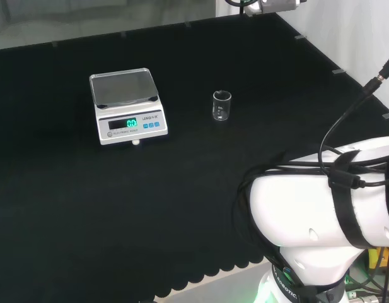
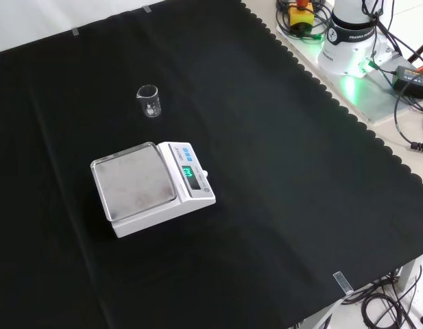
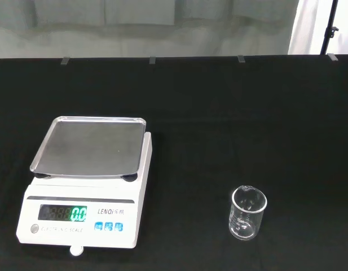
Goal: Pick up the beaker.
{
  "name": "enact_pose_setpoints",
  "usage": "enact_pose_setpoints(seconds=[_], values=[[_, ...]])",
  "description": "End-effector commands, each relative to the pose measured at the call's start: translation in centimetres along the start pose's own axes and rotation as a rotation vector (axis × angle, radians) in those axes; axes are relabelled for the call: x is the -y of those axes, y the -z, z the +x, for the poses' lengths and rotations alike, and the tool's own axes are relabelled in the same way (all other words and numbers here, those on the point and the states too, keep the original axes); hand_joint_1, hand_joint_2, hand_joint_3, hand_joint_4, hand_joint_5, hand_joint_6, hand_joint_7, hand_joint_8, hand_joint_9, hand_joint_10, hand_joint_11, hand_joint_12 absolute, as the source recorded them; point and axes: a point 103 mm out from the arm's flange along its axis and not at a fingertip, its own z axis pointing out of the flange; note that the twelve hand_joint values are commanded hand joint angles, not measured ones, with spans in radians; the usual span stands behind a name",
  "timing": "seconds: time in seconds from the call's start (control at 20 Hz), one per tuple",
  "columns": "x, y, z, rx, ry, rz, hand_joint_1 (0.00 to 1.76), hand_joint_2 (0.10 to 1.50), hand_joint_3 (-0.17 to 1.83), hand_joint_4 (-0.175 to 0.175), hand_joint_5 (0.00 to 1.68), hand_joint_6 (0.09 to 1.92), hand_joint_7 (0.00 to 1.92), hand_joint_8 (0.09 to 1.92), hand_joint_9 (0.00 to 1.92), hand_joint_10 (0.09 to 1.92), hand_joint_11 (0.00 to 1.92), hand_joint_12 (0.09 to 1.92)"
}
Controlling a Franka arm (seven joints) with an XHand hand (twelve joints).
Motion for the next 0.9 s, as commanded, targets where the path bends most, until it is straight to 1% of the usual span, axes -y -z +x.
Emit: enact_pose_setpoints(seconds=[0.05, 0.15, 0.25, 0.4, 0.45, 0.65, 0.75, 0.9], values=[[-0.4, -0.2, -0.2, 0.014, 0.005, 0.0, 0.24, 0.94, -0.08, -0.059, 0.18, 0.09, 0.12, 0.49, 0.07, 0.92, 0.25, 1.5], [-1.0, -0.3, -0.7, 0.013, 0.008, 0.005, 0.2, 0.95, -0.07, -0.045, 0.2, 0.09, 0.09, 0.64, 0.08, 0.91, 0.25, 1.51], [-1.5, -0.4, -0.9, 0.022, 0.01, 0.013, 0.19, 0.96, -0.07, -0.042, 0.21, 0.09, 0.07, 0.71, 0.08, 0.91, 0.25, 1.51], [-2.4, -0.7, -1.0, 0.037, 0.013, 0.022, 0.19, 0.96, -0.06, -0.042, 0.21, 0.09, 0.06, 0.73, 0.08, 0.91, 0.25, 1.51], [-2.9, -0.9, -0.9, 0.051, 0.011, 0.031, 0.19, 0.96, -0.06, -0.042, 0.21, 0.09, 0.06, 0.74, 0.08, 0.91, 0.25, 1.51], [-5.1, -2.5, -1.0, 0.083, 0.009, 0.089, 0.19, 0.96, -0.06, -0.043, 0.21, 0.09, 0.06, 0.74, 0.08, 0.91, 0.25, 1.51], [-6.4, -3.9, -1.6, 0.064, 0.002, 0.095, 0.19, 0.95, -0.06, -0.043, 0.21, 0.09, 0.05, 0.74, 0.07, 0.91, 0.21, 1.52], [-8.3, -6.3, -1.9, 0.049, 0.007, 0.117, 0.19, 0.95, -0.06, -0.043, 0.22, 0.09, 0.03, 0.75, 0.01, 0.91, 0.1, 1.56]])
